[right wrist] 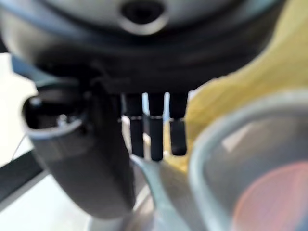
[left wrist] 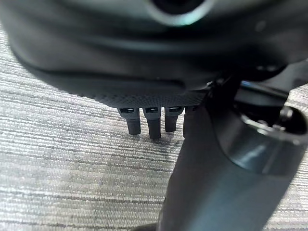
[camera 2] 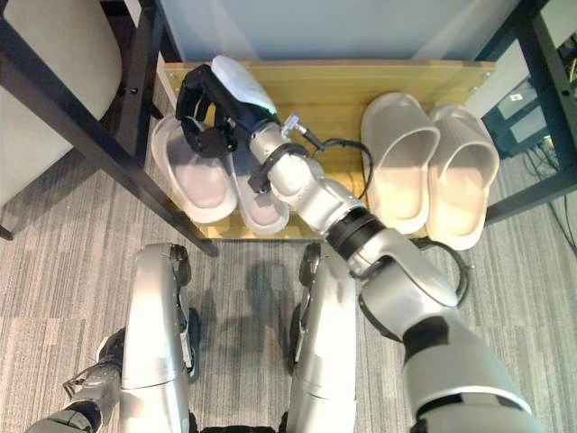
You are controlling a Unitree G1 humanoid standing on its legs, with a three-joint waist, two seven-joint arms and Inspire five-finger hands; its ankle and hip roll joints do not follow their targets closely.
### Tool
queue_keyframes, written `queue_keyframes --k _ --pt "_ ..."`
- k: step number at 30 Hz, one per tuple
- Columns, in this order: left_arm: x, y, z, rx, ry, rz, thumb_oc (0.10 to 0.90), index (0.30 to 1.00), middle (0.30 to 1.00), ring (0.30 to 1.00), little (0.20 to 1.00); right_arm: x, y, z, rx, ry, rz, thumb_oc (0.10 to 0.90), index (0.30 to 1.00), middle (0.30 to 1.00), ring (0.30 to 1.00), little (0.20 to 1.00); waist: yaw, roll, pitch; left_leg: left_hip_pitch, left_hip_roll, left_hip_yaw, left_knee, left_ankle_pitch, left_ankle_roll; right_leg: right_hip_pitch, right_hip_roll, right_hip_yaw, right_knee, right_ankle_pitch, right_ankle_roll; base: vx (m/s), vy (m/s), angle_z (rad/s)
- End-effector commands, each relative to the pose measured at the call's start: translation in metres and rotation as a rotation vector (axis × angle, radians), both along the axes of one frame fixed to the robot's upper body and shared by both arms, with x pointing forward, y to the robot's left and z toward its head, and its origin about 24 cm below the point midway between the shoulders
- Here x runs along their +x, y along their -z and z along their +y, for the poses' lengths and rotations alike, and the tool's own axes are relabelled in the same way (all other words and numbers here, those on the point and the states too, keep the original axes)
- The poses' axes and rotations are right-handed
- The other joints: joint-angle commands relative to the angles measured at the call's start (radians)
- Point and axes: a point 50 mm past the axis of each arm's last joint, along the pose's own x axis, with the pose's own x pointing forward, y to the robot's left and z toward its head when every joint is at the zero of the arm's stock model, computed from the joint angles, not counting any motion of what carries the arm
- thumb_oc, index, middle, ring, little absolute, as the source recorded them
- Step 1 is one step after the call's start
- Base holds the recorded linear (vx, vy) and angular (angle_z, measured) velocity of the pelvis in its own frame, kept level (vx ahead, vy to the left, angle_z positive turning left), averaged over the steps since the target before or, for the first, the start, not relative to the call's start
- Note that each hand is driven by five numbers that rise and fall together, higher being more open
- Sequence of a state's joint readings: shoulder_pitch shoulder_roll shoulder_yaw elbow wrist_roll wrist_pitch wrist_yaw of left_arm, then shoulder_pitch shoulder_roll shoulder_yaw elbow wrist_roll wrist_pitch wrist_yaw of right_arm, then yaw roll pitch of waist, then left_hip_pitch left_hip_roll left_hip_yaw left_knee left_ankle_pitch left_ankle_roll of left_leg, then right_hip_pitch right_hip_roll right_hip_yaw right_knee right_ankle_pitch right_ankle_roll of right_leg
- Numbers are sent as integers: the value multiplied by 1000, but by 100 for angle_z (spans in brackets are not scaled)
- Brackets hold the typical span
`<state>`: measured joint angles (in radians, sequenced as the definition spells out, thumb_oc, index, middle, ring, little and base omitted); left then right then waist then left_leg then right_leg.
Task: Arrange the slippers neatly on the shoe rack.
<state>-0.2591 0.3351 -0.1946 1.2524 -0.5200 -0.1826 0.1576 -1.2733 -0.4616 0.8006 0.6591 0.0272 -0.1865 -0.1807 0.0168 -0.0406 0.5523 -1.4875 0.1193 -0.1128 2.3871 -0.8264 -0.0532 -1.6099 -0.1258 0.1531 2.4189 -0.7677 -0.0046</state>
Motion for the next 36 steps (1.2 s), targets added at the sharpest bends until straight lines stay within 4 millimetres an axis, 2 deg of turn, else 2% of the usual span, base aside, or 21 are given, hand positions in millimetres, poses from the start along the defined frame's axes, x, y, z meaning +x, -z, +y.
queue_keyframes --k 1,5,11,12,13,25,31,36 --pt "-11 5 3 26 33 32 800 900 900 900 900 -21 -68 7 -19 -40 -274 400 300 300 300 300 64 21 -34 -83 -43 -158 -87 81 87 51 18 139 31 23 -91 0 0 0" --pt "-3 0 1 34 47 1 800 900 900 900 900 -16 -79 -9 -85 80 -363 400 300 300 300 300 60 16 -37 -83 -43 -160 -91 83 84 49 14 138 29 20 -92 0 0 0" --pt "8 -5 -3 36 55 -35 800 900 900 900 900 -10 -79 -18 -91 161 -382 400 300 300 300 300 56 16 -39 -83 -41 -160 -94 84 83 49 13 135 27 20 -92 0 0 0" --pt "10 -6 -4 39 56 -40 800 900 900 900 900 -7 -78 -19 -88 180 -374 620 629 629 629 629 56 17 -38 -83 -40 -159 -95 84 84 48 13 134 26 21 -92 0 0 0" --pt "10 -6 -4 38 54 -40 800 900 900 900 900 -6 -77 -20 -83 189 -370 800 900 900 900 900 56 17 -39 -83 -40 -159 -96 84 84 48 14 133 25 22 -92 0 0 0" --pt "1 -1 1 48 18 1 800 900 900 900 900 -10 -83 -13 27 174 -368 800 900 900 900 900 48 13 -46 -83 -38 -157 -98 82 85 54 19 130 23 27 -89 0 0 0" --pt "10 -6 -1 39 13 -18 800 900 900 900 900 -19 -86 -8 41 114 -370 800 900 900 900 900 35 7 -44 -83 -36 -157 -90 78 86 50 21 130 23 28 -88 0 0 0" --pt "19 -10 -5 36 26 -36 800 900 900 900 900 -30 -80 -6 165 -11 -312 800 900 900 900 900 26 5 -40 -83 -36 -156 -83 77 87 49 25 130 26 27 -87 0 0 0"
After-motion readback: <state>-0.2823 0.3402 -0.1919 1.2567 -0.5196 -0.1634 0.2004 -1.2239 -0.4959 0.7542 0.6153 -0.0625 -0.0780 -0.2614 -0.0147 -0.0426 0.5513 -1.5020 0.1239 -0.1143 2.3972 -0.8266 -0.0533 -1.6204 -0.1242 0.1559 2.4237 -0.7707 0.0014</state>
